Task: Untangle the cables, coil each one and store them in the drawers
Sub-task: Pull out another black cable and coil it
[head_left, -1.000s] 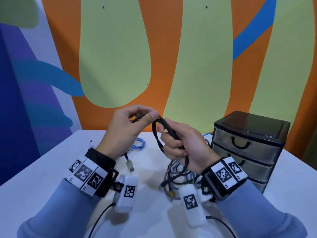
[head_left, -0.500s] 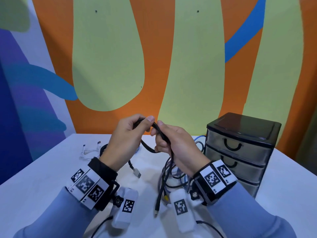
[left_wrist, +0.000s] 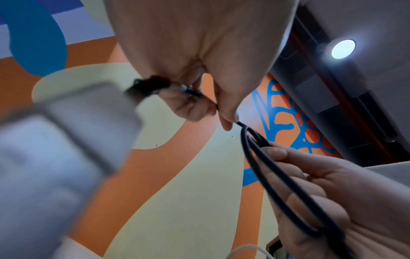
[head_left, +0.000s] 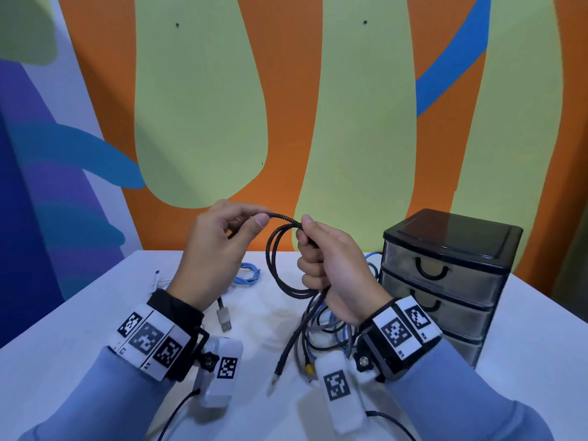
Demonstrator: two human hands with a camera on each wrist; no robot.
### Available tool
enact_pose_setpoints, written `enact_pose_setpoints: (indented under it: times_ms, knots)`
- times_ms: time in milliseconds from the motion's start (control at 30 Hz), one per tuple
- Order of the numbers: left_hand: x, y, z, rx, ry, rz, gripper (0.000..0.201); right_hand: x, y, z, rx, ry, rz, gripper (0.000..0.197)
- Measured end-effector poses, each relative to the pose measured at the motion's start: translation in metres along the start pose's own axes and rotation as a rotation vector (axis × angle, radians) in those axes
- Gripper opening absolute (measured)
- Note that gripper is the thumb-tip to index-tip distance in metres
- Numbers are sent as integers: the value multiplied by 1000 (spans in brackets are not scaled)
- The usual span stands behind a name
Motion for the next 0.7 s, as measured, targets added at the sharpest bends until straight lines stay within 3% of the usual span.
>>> enact_pose_setpoints:
  times_ms: [167, 367, 533, 700]
  knots:
    - [7, -2, -3, 11, 96, -4, 20, 7, -2, 0, 35, 160, -59, 36]
    - [26, -11, -5, -214, -214, -186, 14, 8, -1, 0, -18, 200, -12, 36]
    - [34, -15, -3, -369, -449, -172, 35, -11, 5, -2, -89, 95, 138, 36]
    - [38, -17, 8, -277, -436, -246, 47, -19, 7, 4, -92, -34, 211, 37]
Point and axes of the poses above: each hand's wrist, its own y-axis towards the middle knuckle, its own x-axis out of the palm, z = x × y, the point moved 7 cm from there along y, towards the middle knuckle, and after that the axes turned 4 degrees about -y, right-handed, at the moved point
